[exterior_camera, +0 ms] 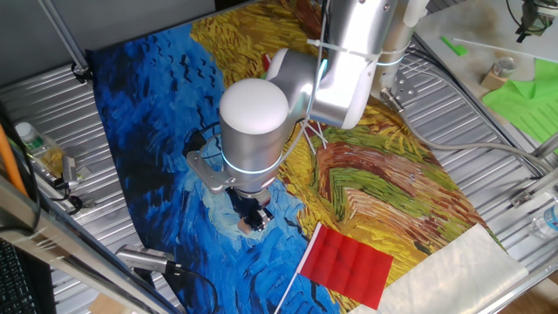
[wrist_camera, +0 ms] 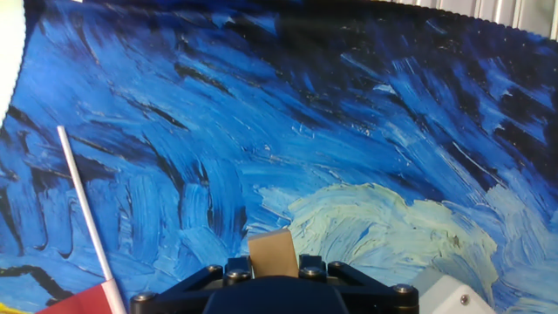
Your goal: Pick up the small block on the left and move it to the right
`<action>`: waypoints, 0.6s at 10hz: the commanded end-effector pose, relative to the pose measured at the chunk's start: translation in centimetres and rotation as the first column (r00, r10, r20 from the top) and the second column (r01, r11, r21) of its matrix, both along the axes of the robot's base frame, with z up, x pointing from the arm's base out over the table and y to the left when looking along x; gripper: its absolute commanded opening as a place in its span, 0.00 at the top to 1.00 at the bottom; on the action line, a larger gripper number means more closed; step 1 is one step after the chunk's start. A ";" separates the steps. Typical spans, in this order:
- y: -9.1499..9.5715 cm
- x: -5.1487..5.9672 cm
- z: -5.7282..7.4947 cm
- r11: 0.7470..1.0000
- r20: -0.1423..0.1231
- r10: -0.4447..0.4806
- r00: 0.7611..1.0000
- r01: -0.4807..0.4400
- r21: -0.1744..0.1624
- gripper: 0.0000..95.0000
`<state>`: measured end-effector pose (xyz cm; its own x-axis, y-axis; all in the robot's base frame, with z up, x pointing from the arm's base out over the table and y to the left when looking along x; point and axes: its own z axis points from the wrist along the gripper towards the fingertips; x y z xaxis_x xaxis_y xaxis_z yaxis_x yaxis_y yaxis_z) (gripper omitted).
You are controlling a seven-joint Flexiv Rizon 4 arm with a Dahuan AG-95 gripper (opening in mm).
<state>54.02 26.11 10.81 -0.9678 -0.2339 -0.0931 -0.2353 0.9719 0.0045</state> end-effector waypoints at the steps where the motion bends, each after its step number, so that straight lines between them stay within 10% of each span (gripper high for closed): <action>1: -0.1 0.0 0.0 1.000 0.004 0.007 1.000 -0.007 -0.002 1.00; 6: -0.1 0.0 0.0 1.000 0.019 0.018 1.000 -0.018 -0.019 1.00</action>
<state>53.82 25.83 10.90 -0.9614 -0.2466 -0.1216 -0.2449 0.9691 -0.0293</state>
